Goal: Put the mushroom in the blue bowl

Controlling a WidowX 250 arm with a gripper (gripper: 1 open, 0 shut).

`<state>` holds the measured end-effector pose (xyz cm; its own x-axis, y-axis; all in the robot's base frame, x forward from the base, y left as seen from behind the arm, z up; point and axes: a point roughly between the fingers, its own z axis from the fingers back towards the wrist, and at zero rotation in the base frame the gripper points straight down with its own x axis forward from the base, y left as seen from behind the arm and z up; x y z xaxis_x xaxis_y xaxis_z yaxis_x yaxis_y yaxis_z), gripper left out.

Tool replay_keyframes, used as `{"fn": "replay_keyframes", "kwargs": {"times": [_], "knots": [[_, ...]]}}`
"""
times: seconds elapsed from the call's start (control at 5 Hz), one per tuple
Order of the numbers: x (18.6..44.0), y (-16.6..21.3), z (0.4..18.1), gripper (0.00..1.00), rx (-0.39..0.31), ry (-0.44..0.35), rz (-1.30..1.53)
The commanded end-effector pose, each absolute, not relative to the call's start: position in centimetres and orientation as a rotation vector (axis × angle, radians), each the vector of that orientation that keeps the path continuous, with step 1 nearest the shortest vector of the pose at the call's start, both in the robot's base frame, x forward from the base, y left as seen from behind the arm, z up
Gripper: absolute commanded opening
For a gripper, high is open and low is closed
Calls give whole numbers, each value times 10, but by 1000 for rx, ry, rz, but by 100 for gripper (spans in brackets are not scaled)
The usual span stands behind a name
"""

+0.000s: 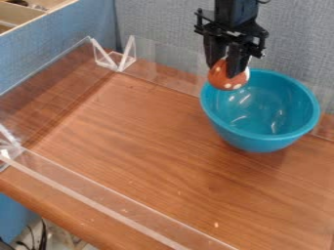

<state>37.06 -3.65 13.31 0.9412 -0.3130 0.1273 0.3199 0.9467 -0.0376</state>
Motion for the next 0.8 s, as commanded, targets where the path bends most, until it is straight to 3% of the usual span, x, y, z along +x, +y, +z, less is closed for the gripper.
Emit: {"fn": "replay_keyframes", "kwargs": {"times": [0.0,0.6], "knots": [[378,-32,169,0,-47,-234,-317],[383,-32,166,0,-49,-245,-315]]}}
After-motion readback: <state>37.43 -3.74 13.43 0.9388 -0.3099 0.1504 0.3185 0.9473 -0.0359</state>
